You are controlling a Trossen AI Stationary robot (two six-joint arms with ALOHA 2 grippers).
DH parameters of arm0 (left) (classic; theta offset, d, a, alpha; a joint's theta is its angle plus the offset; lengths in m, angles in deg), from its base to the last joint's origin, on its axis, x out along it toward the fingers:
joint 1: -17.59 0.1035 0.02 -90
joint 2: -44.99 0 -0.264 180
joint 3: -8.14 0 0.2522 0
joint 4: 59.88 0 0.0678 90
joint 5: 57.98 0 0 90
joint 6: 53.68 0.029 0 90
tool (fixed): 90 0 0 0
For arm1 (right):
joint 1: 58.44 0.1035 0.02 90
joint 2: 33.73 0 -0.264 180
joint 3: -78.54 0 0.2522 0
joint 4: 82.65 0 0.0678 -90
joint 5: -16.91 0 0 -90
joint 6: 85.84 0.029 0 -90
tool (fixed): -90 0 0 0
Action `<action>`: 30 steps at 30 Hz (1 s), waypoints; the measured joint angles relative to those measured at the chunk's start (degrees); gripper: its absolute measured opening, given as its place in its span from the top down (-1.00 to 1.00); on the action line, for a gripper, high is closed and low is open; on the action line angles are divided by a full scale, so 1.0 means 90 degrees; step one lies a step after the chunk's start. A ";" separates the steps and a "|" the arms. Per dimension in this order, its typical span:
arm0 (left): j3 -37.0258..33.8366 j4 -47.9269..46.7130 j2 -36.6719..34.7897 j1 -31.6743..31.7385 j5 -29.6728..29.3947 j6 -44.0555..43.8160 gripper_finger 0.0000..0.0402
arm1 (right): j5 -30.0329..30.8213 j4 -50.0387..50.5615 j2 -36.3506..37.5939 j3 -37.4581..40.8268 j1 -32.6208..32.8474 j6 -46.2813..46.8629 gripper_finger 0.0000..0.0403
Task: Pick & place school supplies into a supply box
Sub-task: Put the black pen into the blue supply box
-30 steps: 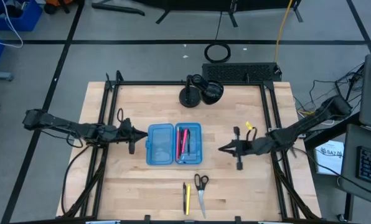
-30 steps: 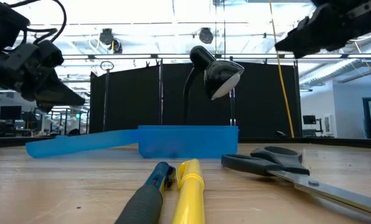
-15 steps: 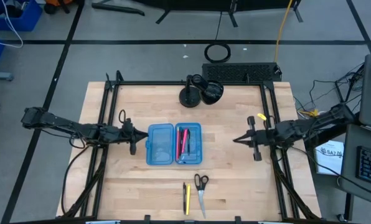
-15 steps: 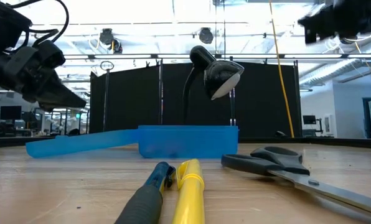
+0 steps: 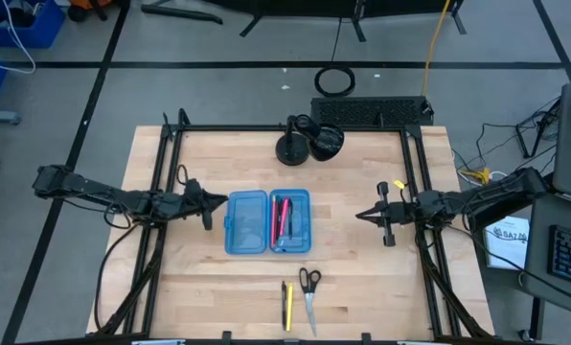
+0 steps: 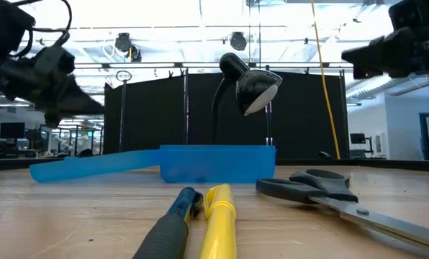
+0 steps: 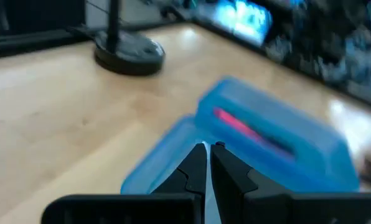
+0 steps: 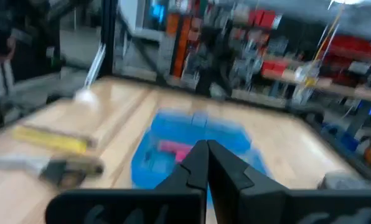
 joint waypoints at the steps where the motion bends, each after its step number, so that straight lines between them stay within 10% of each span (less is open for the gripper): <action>1: 0.0004 0.0213 -0.0001 0.0000 -0.0102 -0.0181 0.88 | 0.0002 -0.0099 0.0005 0.0052 0.0000 -0.0035 1.00; 8: 0.1829 -0.0616 0.0741 -0.0731 -0.0536 -0.0699 0.98 | 0.0005 -0.0042 0.0007 0.0119 0.0002 -0.0069 1.00; 18: 0.6596 -0.4538 0.5242 -0.2501 -0.1829 -0.3883 0.99 | 0.0010 -0.0040 0.0007 0.0133 0.0002 -0.0120 1.00; 30: 1.2328 -0.7945 1.0291 -0.3272 0.0965 -0.7842 0.99 | 0.0012 -0.0153 0.0008 0.0141 0.0002 0.0075 1.00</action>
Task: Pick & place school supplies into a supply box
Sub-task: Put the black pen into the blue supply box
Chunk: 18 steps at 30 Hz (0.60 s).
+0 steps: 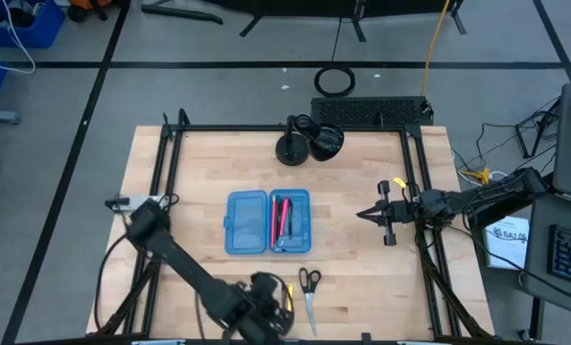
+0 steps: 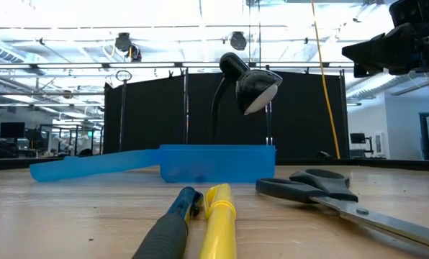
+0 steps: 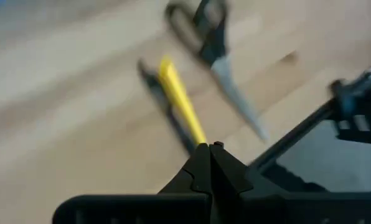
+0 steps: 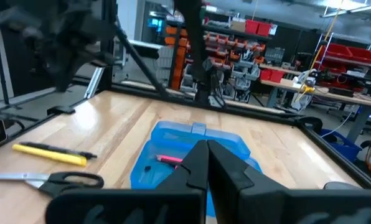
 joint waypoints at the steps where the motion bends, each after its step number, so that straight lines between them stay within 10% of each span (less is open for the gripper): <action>1: 0.0509 -0.0503 0.0272 0.0000 0.0182 -0.0300 0.99 | 0.0000 -0.0061 -0.0001 0.0000 0.0000 0.0010 1.00; 6: 0.2176 -0.1918 0.1301 0.0161 0.1127 -0.1507 0.99 | 0.0000 -0.0261 -0.0001 0.0000 0.0000 0.0255 1.00; 18: 0.2121 -0.1134 0.1787 0.0548 0.1490 -0.0777 0.94 | 0.0000 -0.0166 -0.0001 0.0007 0.0000 0.0486 1.00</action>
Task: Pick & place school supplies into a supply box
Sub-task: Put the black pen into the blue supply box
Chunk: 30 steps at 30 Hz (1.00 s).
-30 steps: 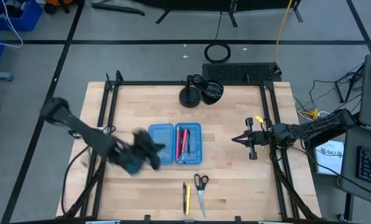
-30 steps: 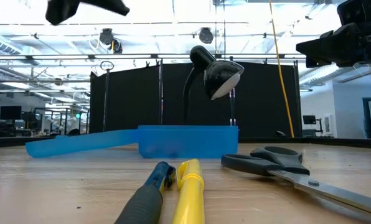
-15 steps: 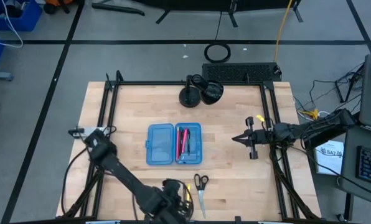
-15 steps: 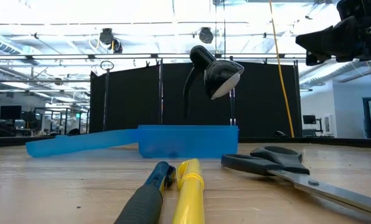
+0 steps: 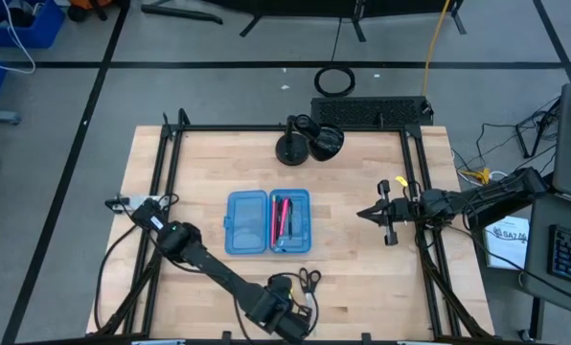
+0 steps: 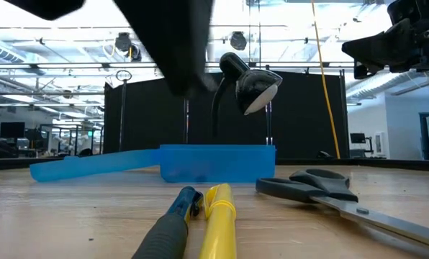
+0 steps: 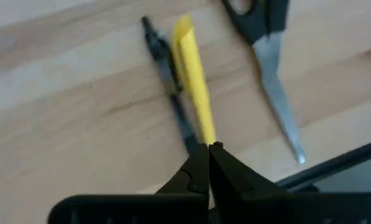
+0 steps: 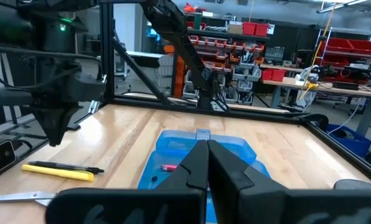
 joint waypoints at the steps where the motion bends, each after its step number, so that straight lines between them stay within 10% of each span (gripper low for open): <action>1: 0.0000 0.0011 0.0000 0.0006 -0.0033 0.0076 0.90 | 0.0000 0.0000 0.0000 0.0000 0.0000 0.0000 1.00; 14: -0.0209 -0.0046 -0.0017 0.0068 -0.0387 0.0614 0.01 | 0.0000 0.0051 0.0000 0.0000 0.0000 0.0170 1.00; 30: -0.1129 0.0416 -0.0002 0.0172 0.0150 0.0689 -0.05 | 0.0000 0.0048 -0.0001 0.0000 0.0002 0.0289 1.00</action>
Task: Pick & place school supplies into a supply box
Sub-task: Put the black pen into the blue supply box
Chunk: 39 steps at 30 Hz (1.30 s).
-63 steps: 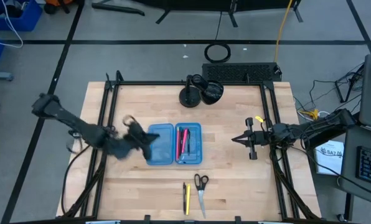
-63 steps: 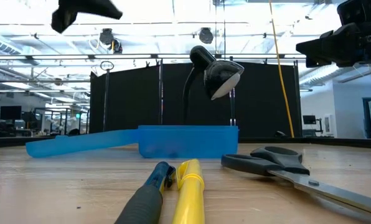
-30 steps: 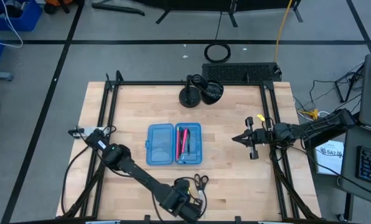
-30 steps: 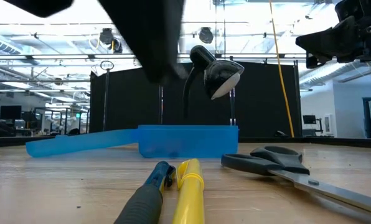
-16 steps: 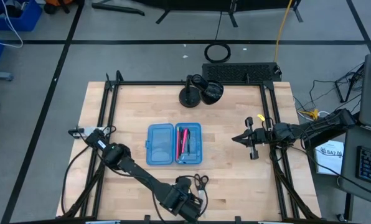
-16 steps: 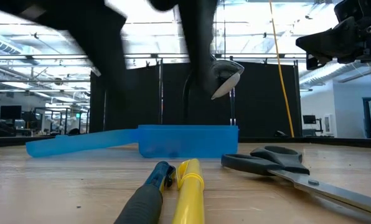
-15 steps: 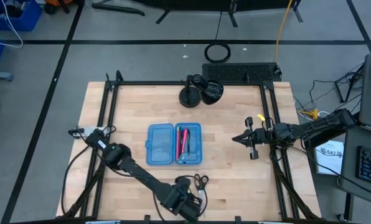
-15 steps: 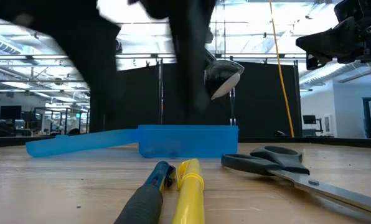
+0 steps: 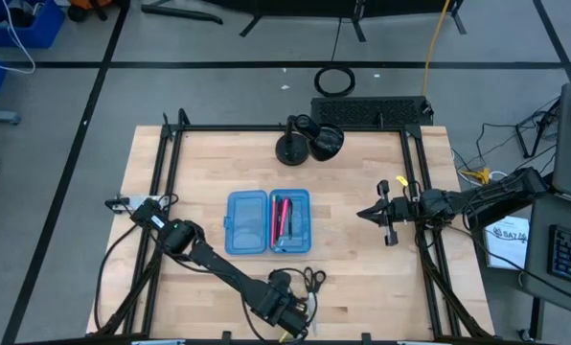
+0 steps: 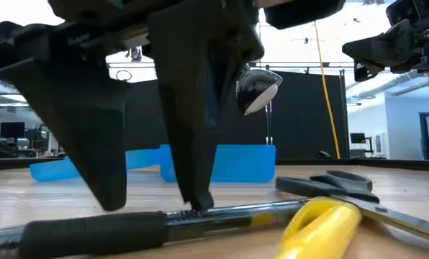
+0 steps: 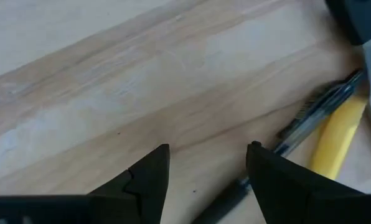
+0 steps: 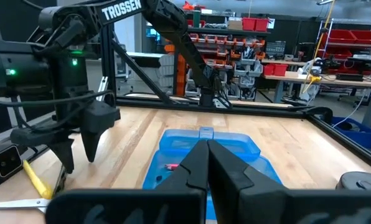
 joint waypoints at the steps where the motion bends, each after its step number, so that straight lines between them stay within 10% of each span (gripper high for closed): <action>1: 0.0000 -0.0009 -0.0002 0.0001 -0.0008 0.0004 -0.05 | 0.0000 -0.0002 0.0001 0.0000 0.0001 0.0000 1.00; 19: 0.0003 -0.1169 -0.0488 0.0128 -0.0101 0.2430 -0.05 | -0.0002 0.0009 -0.0002 0.0000 0.0001 0.0166 1.00; 39: -0.0097 0.0385 -0.0680 -0.0175 -0.0247 0.5283 -0.05 | 0.0000 0.0142 0.0001 0.0000 0.0001 0.0146 1.00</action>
